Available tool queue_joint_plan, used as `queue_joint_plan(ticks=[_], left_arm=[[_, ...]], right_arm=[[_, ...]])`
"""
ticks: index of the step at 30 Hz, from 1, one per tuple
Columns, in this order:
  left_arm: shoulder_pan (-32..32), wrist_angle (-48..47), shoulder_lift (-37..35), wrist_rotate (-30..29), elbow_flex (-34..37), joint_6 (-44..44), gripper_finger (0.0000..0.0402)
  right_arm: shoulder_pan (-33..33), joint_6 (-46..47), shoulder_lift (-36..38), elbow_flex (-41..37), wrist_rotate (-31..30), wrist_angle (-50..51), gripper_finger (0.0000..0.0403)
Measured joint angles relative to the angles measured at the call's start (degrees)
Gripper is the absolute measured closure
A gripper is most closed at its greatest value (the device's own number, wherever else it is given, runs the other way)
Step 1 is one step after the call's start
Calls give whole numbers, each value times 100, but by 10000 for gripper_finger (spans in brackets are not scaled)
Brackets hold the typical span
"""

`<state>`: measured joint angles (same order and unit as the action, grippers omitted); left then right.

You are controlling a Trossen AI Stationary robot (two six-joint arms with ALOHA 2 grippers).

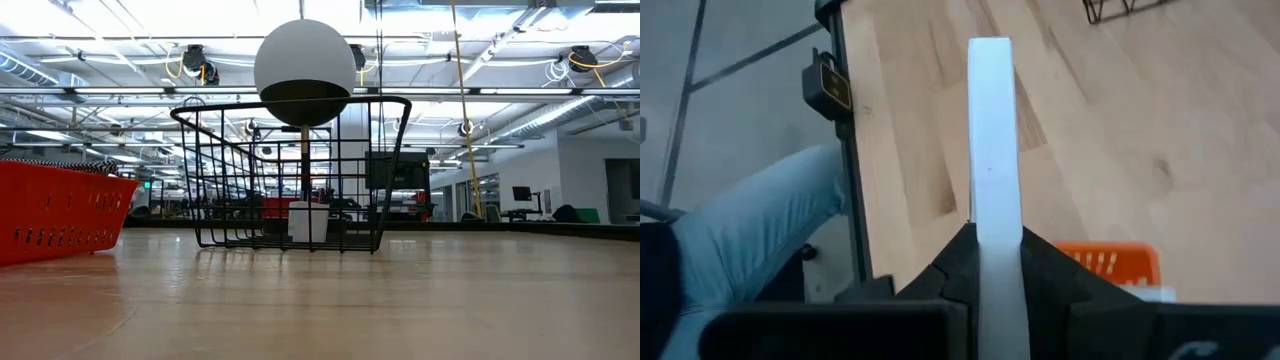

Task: Pick and place items into bin
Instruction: Put the card reader box into the orange bin

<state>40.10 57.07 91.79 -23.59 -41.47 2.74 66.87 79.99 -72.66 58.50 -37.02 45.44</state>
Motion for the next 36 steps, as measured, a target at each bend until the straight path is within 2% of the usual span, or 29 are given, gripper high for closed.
queue_joint_plan(ticks=[5, 11, 22, 29, 36], left_arm=[[0, -1, 0, 0, 0, 8, 360], [0, 0, 0, 1, 0, 59, 360], [-68, 1, 0, 1, 0, 188, 360], [-70, 1, 0, 1, 0, 232, 360], [-70, 1, 0, 1, 0, 232, 360]], right_arm=[[378, 692, -8, 0, -108, 420, 369], [703, 1737, -201, 0, 136, 1040, 368], [751, 1988, -545, -2, 543, 970, 358], [750, 1990, -625, -2, 705, 923, 324], [750, 2002, -625, -2, 705, 931, 261]])
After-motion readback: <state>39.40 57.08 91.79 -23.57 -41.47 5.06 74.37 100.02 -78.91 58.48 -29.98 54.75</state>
